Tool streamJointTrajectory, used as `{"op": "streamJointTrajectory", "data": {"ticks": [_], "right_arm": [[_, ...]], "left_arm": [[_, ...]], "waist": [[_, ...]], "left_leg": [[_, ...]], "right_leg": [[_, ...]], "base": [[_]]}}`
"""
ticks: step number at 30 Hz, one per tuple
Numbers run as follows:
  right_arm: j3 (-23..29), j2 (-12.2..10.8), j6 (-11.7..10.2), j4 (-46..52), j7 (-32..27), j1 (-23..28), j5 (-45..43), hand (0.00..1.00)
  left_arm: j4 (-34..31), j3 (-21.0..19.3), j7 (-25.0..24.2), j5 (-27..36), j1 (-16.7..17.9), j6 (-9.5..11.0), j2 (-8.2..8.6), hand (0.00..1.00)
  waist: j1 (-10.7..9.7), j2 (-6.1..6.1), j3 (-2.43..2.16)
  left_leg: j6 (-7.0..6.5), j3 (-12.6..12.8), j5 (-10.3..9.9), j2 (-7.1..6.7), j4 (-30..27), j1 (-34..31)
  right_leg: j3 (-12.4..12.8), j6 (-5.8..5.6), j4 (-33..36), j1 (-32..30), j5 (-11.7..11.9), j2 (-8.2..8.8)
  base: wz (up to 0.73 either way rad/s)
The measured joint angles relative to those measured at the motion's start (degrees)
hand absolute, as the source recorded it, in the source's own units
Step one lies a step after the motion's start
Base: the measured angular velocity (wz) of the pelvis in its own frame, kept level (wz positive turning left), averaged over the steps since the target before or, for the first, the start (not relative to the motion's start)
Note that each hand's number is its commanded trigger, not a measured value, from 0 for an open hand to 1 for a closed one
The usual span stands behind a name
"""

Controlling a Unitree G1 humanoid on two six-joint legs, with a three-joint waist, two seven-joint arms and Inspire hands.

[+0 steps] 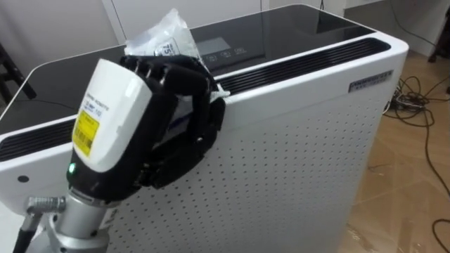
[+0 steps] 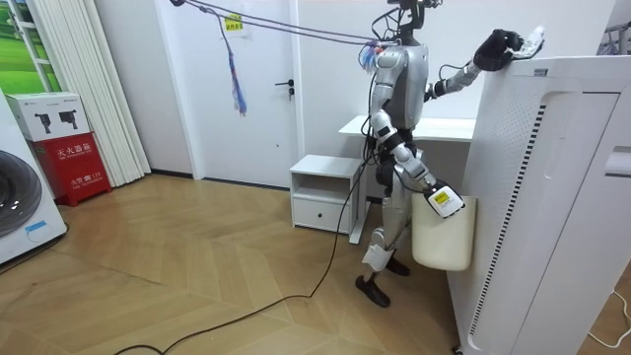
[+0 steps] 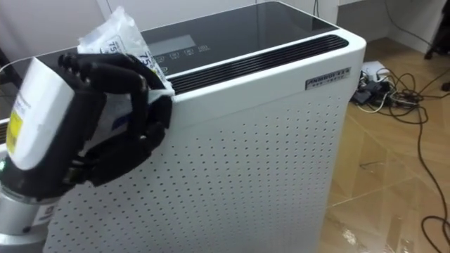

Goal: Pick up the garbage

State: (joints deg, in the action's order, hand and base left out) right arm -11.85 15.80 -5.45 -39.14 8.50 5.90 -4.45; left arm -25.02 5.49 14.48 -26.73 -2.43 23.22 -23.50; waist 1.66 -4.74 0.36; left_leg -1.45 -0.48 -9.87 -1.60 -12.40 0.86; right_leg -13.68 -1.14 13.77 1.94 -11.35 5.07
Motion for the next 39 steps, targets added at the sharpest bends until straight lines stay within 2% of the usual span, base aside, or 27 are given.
{"op": "streamJointTrajectory", "data": {"ticks": [2, 4, 7, 12, 16, 19, 22, 28, 29, 33, 36, 39], "right_arm": [[-0.66, -0.02, -0.03, 0.16, -0.32, 0.0, -0.21, 1.0], [-1.03, -0.08, -0.03, 0.14, -0.17, 0.0, -0.41, 1.0], [-1.83, -0.01, -0.03, 0.15, 0.06, -0.04, -0.38, 1.0], [-4.19, -0.33, -0.02, 0.46, -0.7, -0.14, -0.36, 1.0], [-5.23, -0.35, -0.02, 0.89, -0.92, -0.35, -0.14, 1.0], [-5.72, -0.37, 0.04, 0.9, -1.45, -0.32, -0.14, 1.0], [-6.28, -0.37, 0.04, 0.92, -1.69, -0.33, -0.15, 1.0], [-6.57, -0.91, 0.04, 0.91, -2.41, -0.3, -0.36, 1.0], [-6.58, -1.0, 0.04, 0.91, -2.43, -0.3, -0.37, 1.0], [-6.56, -0.93, 0.07, 0.88, -2.51, -0.3, -0.35, 1.0], [-6.5, -1.01, 0.71, 1.33, -2.26, -0.3, -0.37, 1.0], [-4.95, -1.26, 1.37, 1.69, -1.46, -0.33, -0.36, 1.0]], "left_arm": [[-0.66, 0.2, -3.53, 9.22, -0.48, 0.25, 0.1, 1.0], [-2.35, 0.81, -9.38, 22.82, 0.01, 0.14, 0.6, 1.0], [-2.83, 1.47, -15.89, 34.4, -0.05, -0.07, 1.08, 1.0], [-3.11, 2.55, -23.01, 45.09, -0.37, -1.8, 2.7, 1.0], [-3.18, 4.08, -29.12, 54.38, -0.52, -4.06, 2.82, 1.0], [-3.12, 4.18, -32.67, 58.67, -0.52, -5.09, 2.79, 1.0], [-3.12, 4.11, -35.04, 60.37, -0.55, -5.64, 2.82, 1.0], [-3.17, 3.29, -39.41, 66.08, -0.54, -7.04, 4.43, 1.0], [-3.17, 3.27, -39.98, 66.22, -0.53, -7.12, 4.66, 1.0], [-3.44, 3.3, -42.86, 65.96, -0.52, -7.6, 6.17, 1.0], [-3.57, 3.17, -44.0, 65.9, -0.41, -8.2, 6.67, 1.0], [-2.87, 2.59, -45.44, 64.12, 0.19, -8.14, 6.95, 1.0]], "waist": [[0.15, 0.18, 0.04], [0.26, 0.65, 0.21], [0.25, 1.12, 0.13], [0.37, 1.49, 0.01], [0.36, 1.46, -0.16], [0.38, 1.06, -0.3], [0.44, 0.8, -0.41], [0.73, 1.37, 0.09], [0.85, 1.57, 0.2], [2.03, 1.55, 0.15], [2.32, 1.63, 0.16], [2.65, 2.05, 0.38]], "left_leg": [[0.0, -0.25, 0.0, -0.04, -0.12, -0.48], [0.0, -0.27, 0.01, 0.03, -0.16, -0.36], [0.0, -0.38, 0.0, -0.01, -0.29, -0.43], [-0.01, 0.07, 0.0, -0.03, -0.36, -0.54], [-0.03, 0.23, -0.02, 0.03, -0.35, -0.81], [-0.04, 0.25, -0.01, 0.05, -0.35, -1.21], [-0.04, 0.25, -0.01, 0.06, -0.33, -1.3], [-0.04, 0.19, -0.02, -0.1, -0.28, -1.55], [-0.04, 0.17, -0.02, -0.08, -0.27, -1.64], [0.0, 0.2, 0.01, 0.02, -0.61, -2.65], [0.0, 0.08, 0.01, -0.06, -1.14, -3.49], [-0.01, -0.14, 0.01, -0.26, -1.36, -3.65]], "right_leg": [[-0.6, -0.01, 0.19, 0.01, -0.01, 0.1], [-0.71, -0.09, -0.17, -0.08, -0.08, 0.16], [-1.2, -0.23, -0.19, 0.19, -0.17, 0.46], [-1.29, -0.3, 0.06, -0.04, -0.2, 0.84], [-1.37, -0.3, 0.24, -0.46, -0.22, 0.8], [-1.37, -0.29, 0.65, -0.98, -0.21, 0.72], [-1.3, -0.24, 0.99, -0.9, -0.27, 0.7], [-1.2, -0.18, 2.11, -2.0, -1.29, 0.96], [-1.22, -0.14, 2.19, -2.07, -1.35, 0.95], [-1.27, 0.08, 3.15, -2.86, -1.51, 1.01], [-1.66, 0.14, 3.42, -3.37, -1.65, 1.51], [-2.12, 0.13, 4.04, -3.6, -2.18, 1.85]], "base": [[0.1], [0.05], [0.06], [0.0], [0.0], [0.0], [0.0], [0.0], [0.0], [0.0], [0.05], [0.07]]}}
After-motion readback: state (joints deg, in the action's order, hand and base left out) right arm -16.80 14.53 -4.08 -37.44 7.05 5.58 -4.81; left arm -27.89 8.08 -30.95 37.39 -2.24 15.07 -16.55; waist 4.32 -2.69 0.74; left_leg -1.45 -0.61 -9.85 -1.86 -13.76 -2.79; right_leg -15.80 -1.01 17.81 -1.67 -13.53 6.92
